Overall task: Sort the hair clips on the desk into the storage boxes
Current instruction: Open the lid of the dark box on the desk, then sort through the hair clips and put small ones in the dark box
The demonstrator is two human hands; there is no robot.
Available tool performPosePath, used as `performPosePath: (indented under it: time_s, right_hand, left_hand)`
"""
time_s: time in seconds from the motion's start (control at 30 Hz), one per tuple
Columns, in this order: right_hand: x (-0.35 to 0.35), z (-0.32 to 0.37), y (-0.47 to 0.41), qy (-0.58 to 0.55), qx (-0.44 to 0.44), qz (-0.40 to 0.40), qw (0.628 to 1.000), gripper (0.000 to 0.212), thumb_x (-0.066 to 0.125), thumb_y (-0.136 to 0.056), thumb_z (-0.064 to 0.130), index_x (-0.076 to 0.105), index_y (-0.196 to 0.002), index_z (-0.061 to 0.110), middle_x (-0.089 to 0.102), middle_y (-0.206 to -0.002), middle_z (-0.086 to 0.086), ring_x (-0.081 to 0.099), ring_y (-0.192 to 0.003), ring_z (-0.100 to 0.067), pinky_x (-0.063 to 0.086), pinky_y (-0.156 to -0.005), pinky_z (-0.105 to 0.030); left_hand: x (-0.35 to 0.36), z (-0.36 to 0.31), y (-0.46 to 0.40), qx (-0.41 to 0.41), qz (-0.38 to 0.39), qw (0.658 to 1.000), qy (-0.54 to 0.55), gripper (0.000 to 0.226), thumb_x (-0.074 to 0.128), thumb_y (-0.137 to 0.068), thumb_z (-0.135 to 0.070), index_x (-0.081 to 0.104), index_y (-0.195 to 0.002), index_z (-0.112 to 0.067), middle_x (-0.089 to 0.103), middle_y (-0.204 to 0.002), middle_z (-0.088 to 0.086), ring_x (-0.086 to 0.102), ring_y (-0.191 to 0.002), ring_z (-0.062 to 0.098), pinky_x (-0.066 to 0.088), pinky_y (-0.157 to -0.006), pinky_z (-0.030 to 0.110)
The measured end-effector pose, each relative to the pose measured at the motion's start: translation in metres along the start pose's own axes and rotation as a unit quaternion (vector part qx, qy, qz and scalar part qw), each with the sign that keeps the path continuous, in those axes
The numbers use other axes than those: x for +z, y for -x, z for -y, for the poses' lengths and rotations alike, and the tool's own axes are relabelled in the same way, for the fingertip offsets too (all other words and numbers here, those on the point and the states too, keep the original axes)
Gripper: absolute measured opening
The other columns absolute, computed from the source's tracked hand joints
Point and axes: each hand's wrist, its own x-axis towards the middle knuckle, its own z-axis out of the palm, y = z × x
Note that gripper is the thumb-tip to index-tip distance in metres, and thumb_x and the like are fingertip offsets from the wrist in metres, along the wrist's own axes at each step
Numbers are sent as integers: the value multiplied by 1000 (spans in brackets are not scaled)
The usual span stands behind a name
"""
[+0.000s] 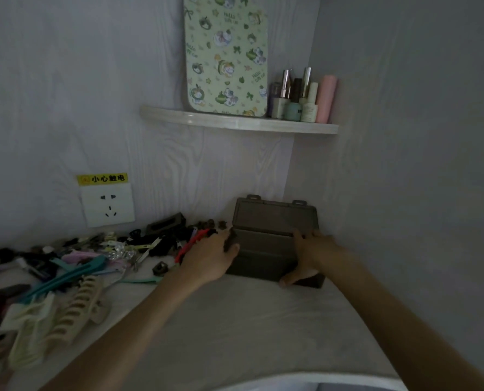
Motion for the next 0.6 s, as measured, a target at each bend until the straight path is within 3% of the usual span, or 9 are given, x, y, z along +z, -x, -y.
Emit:
performPosePath:
  time_s: [0.07,0.13,0.23,0.3,0.37,0.43,0.57,0.6]
  right_hand:
    - [-12,10,0,34,29,41,998,116,65,-64,69,10,-147,9,29,-149,-12,29,-136,-31,28,-111,-44]
    - [-22,16,-2,13,18,76,997,117,62,-64,73,11,-147,9,29,-149,-12,32,-134,-31,31,-111,-42]
    - [-33,18,-1,-88,-61,72,992,115,50,-68,78,-4,-148,16,5,-157,-7,11,-144,-28,18,-117,-42]
    - [-40,25,2,-170,-132,32,976,94,42,-82,67,-6,-148,21,-2,-158,-2,1,-145,-21,7,-119,-39]
    - [-51,40,0,-250,-188,-48,948,66,38,-95,46,9,-148,19,11,-157,-1,12,-144,-17,8,-115,-27]
    - [-66,61,-10,-276,-215,-103,931,45,34,-100,27,28,-143,17,29,-151,-2,29,-137,-16,18,-107,-18]
    - [-84,111,-50,-177,-215,-79,957,34,32,-100,15,52,-127,11,50,-136,-7,48,-122,-20,35,-102,-24]
    - [-87,120,-60,-126,-200,-57,970,31,34,-99,13,57,-118,6,56,-125,-9,54,-111,-22,43,-95,-27]
  left_hand:
    - [4,4,-7,7,-39,999,-24,35,39,-97,-32,57,-117,-9,62,-114,10,57,-105,23,45,-91,30]
    - [3,5,-10,0,-45,999,-25,35,34,-99,-30,55,-120,-10,62,-115,11,57,-104,24,43,-94,30]
    - [-1,12,-9,6,-30,999,41,40,26,-102,-29,42,-136,-15,55,-130,8,50,-122,25,34,-106,32]
    - [-1,27,-10,20,-123,992,27,35,28,-101,-27,47,-130,-20,63,-117,8,59,-107,25,46,-90,34]
    - [-3,45,-12,17,-164,985,-58,32,34,-99,-27,50,-127,-25,64,-115,2,58,-103,22,42,-84,33]
    - [-3,60,-15,7,-124,985,-120,33,41,-96,-31,52,-127,-30,59,-125,-4,51,-113,20,36,-90,33]
    - [-6,80,-16,-21,-129,986,-99,25,45,-94,-32,65,-110,-31,61,-117,-7,55,-107,18,37,-91,35]
    - [-5,83,-16,-26,-141,985,-92,25,45,-94,-30,67,-106,-30,62,-115,-7,56,-105,18,37,-91,35]
